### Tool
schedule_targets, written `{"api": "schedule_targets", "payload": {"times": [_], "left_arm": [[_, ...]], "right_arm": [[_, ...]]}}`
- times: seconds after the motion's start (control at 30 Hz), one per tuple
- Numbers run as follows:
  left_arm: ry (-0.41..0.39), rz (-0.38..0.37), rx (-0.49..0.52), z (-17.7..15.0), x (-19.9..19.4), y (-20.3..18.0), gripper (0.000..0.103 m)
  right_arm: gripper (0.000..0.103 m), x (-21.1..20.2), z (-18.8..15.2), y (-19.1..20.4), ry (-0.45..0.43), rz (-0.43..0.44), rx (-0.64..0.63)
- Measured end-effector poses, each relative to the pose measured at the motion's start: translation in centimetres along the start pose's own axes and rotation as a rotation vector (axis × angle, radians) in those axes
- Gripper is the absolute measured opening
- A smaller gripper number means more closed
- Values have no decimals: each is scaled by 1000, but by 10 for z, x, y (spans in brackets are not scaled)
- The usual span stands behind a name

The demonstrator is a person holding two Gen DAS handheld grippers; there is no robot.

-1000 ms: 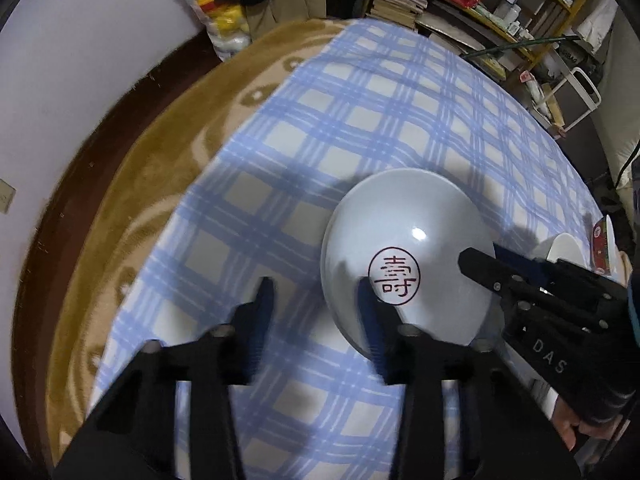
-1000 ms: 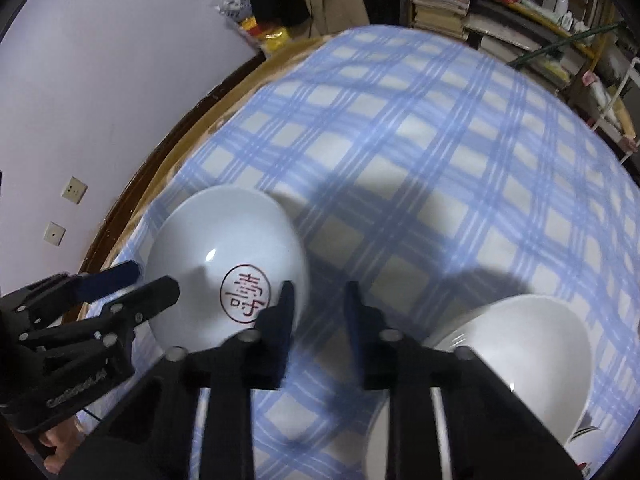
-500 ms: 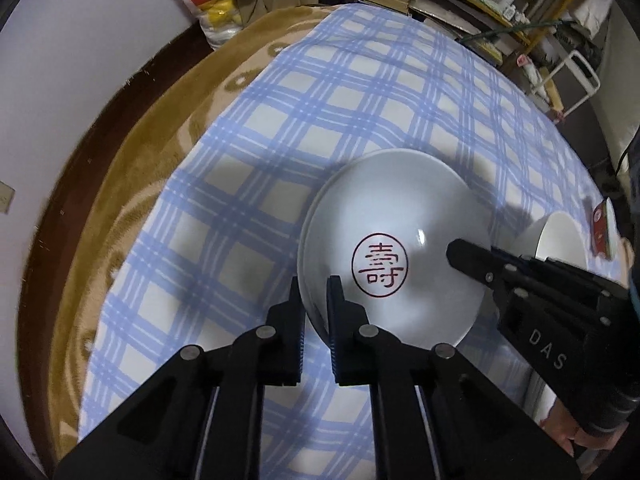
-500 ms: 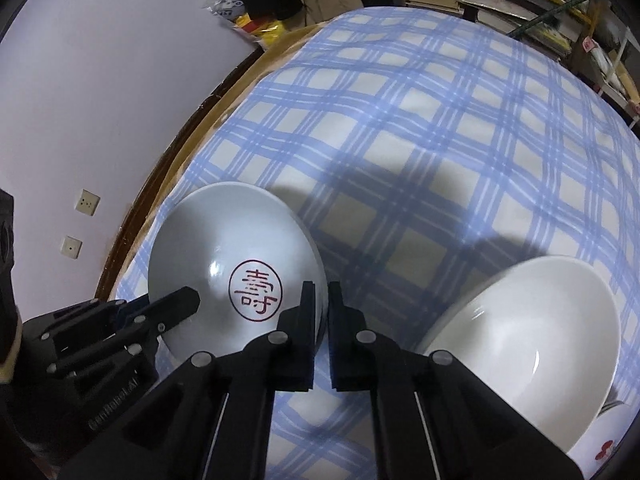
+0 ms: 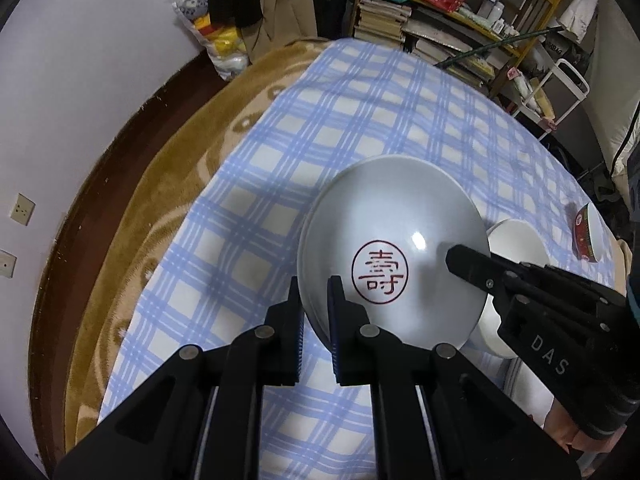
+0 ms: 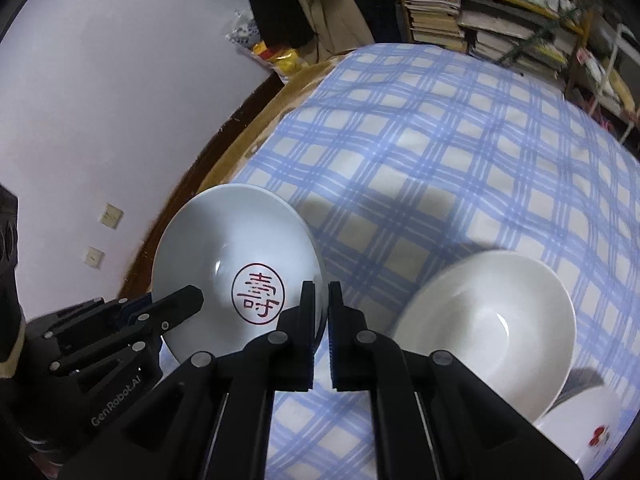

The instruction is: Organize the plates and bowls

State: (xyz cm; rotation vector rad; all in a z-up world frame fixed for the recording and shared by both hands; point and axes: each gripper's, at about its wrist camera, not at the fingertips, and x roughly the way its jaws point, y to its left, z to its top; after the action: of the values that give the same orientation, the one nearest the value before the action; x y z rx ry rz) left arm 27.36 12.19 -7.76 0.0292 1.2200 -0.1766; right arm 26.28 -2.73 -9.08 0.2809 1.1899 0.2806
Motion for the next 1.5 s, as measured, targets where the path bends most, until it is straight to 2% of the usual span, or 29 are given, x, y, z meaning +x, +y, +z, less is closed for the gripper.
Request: {"api": "schedule_targets", "payload": {"times": [0.43,0.77,1.0,1.5], "left_arm": [[-40,-6,67,-6,-35,-55,11],[-41,-3,126,-12,-35,-106,11],[-29,-6,147,-13,-25,-127,11],[19,-20,165,-18,7,-147,11]], "right_arm": [[7,-59,-15,-31,-81,-17,23],[8,-84,-30,-75,-98,-27,82],[8,-85,-38,-98,-97,-19,133],[8,-71,-49,-125,-70,-57,148]]}}
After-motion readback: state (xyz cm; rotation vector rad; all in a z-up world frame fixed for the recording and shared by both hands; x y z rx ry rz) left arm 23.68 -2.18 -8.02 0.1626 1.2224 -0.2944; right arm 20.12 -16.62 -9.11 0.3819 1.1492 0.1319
